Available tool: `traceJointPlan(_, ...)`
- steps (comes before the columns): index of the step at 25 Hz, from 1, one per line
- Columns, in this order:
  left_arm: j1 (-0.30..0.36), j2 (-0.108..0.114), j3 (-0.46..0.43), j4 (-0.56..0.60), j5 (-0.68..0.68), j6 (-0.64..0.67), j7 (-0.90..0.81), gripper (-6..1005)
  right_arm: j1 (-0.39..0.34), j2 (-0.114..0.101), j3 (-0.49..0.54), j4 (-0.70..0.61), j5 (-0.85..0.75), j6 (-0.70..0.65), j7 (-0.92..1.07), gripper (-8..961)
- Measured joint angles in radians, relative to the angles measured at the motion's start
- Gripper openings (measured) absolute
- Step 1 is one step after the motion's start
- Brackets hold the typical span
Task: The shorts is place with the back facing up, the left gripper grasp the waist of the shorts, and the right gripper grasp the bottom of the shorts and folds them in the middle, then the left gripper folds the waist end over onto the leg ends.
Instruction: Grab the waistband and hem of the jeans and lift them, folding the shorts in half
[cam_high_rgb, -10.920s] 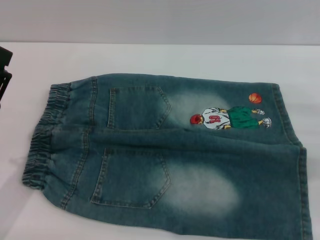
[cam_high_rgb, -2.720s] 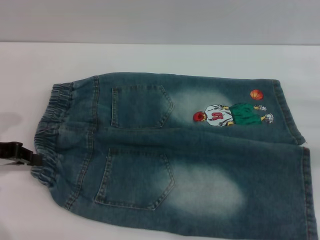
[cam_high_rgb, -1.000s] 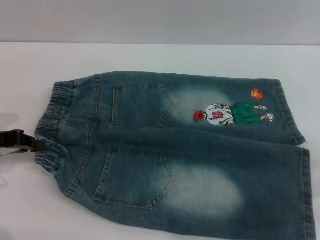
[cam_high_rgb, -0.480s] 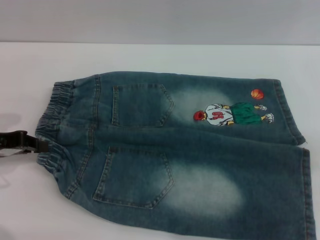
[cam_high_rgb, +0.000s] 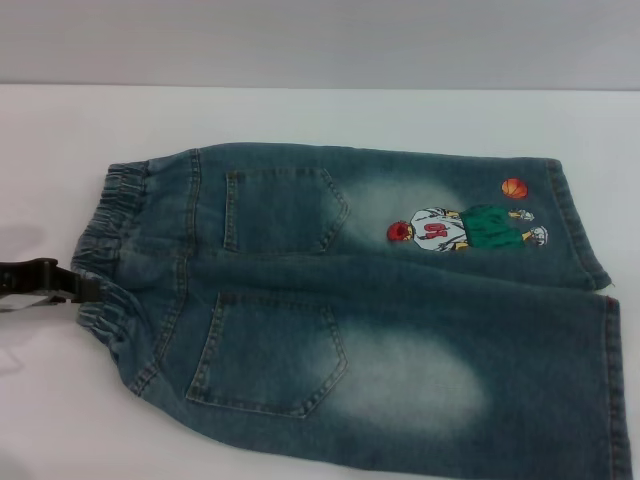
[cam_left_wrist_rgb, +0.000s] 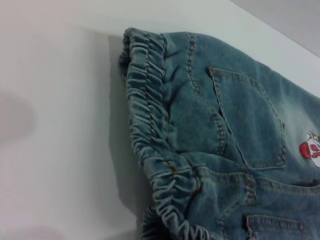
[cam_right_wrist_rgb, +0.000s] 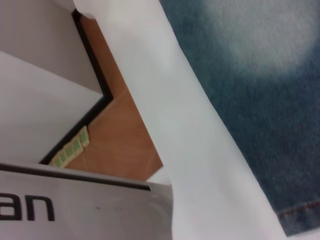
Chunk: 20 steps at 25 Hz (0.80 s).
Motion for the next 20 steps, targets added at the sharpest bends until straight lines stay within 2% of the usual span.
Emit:
traceJointPlan(4, -0.002, 0.000, 0.000, 0.000, 0.000, 0.001, 0.000, 26, 0.012, 0.012, -0.009, 0.005, -0.043, 0.031, 0.016, 553)
traceJointPlan(20, -0.006, 0.001, 0.000, 0.000, 0.000, 0.000, -0.008, 26, 0.031, 0.029, -0.020, 0.012, -0.066, 0.088, 0.034, 553)
